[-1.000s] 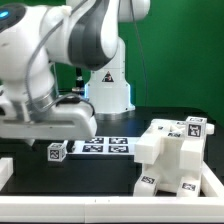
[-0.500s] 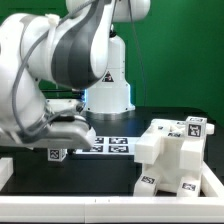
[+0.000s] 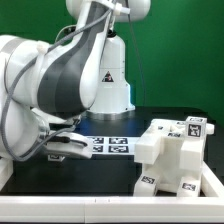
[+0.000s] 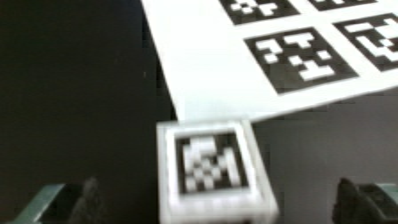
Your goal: Assemble chair
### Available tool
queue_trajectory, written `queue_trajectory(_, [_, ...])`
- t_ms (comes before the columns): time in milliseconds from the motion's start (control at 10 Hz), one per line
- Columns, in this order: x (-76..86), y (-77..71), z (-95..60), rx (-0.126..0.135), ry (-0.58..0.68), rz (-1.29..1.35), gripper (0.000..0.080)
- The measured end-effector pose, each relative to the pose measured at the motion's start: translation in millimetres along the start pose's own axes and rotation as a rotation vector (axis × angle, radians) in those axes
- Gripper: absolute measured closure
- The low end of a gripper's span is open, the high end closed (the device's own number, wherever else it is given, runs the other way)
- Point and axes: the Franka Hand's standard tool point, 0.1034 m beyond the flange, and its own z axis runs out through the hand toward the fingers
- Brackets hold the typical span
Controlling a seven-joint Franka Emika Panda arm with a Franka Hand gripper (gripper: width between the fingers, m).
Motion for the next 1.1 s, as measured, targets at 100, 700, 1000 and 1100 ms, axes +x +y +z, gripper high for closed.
queue_trajectory(100, [1.5,-0.1,2.7,-0.002,-0.005,0.001,0.0150])
queue_trajectory(700, [1.4,-1.0,0.6,-0.003,0.004,0.001,0.0521])
queue_trajectory(1000, [-38.7,-38.9,-32.4,-0.016,0.152,-0.056,0.0521])
queue_trajectory(1100, [-60.5,-60.8,-44.2,-0.026,0.290,-0.107,0.0521])
